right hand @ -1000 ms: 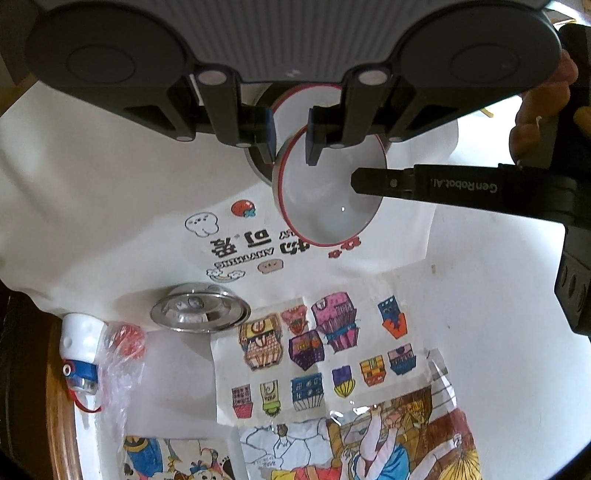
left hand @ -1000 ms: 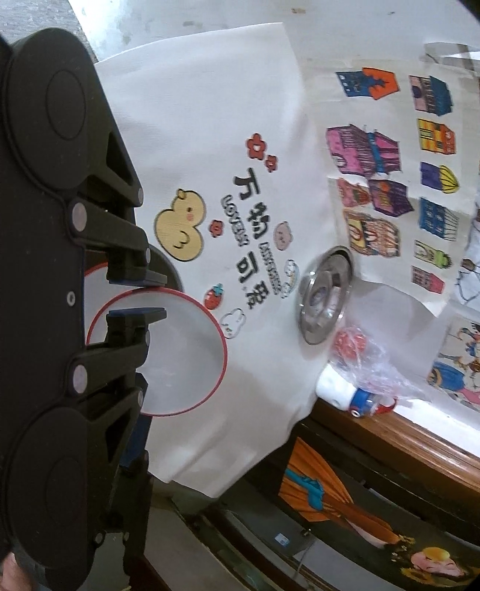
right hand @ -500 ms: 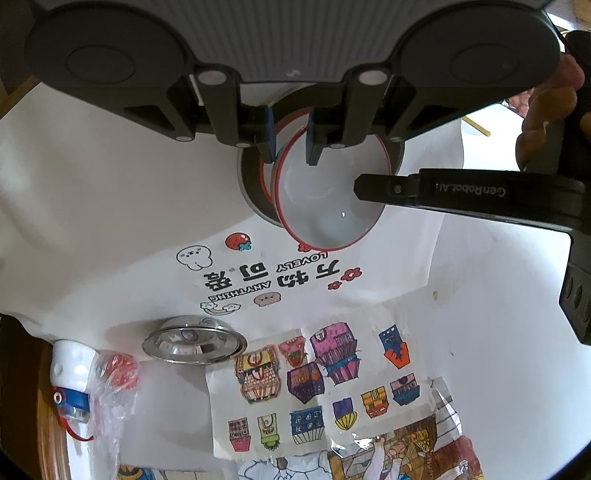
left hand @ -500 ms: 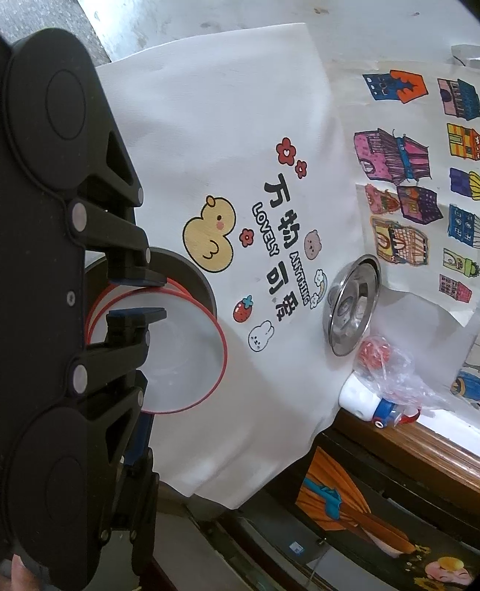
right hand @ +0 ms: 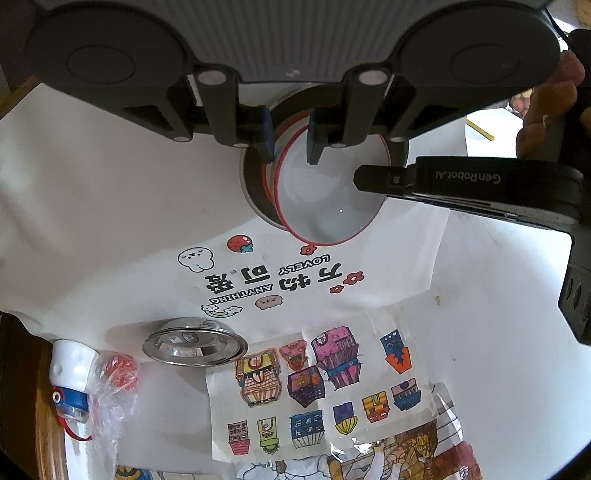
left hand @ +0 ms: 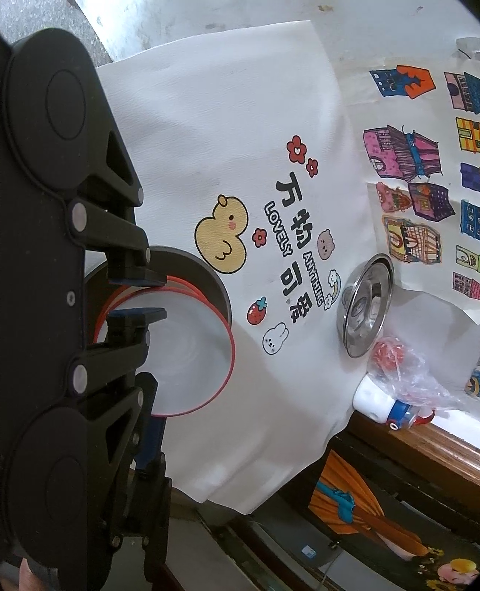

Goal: Organize plates and bowls
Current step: 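Lower the smaller white bowl into the stacked bowls with both grippers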

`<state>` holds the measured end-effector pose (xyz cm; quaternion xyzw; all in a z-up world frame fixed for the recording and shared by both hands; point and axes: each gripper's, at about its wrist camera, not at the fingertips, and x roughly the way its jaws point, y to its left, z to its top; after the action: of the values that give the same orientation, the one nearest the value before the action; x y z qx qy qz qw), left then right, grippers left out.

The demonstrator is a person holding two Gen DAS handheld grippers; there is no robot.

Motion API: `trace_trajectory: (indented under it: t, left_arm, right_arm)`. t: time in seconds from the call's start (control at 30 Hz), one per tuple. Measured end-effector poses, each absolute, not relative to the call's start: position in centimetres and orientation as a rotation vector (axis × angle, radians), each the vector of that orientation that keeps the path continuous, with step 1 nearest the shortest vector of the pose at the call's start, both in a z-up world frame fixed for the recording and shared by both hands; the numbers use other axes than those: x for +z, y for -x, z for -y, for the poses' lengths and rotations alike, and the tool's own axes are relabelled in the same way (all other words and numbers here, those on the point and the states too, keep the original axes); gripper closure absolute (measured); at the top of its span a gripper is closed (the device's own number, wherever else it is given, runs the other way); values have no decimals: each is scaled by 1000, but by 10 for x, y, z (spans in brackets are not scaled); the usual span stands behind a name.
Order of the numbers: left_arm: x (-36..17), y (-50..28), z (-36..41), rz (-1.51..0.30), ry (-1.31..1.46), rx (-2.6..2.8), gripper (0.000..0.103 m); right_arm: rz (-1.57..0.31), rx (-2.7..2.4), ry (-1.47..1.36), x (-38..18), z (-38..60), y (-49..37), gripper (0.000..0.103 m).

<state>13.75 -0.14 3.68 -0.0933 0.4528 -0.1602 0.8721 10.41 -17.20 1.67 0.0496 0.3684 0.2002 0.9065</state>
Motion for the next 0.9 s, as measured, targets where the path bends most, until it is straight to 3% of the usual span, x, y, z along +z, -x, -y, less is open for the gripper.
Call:
trace_trajectory:
  t: [0.9]
  left_arm:
    - [37,-137,7,-960,157,-332,93]
  right_arm:
    - [-772,412,-86,17,170,-105,77]
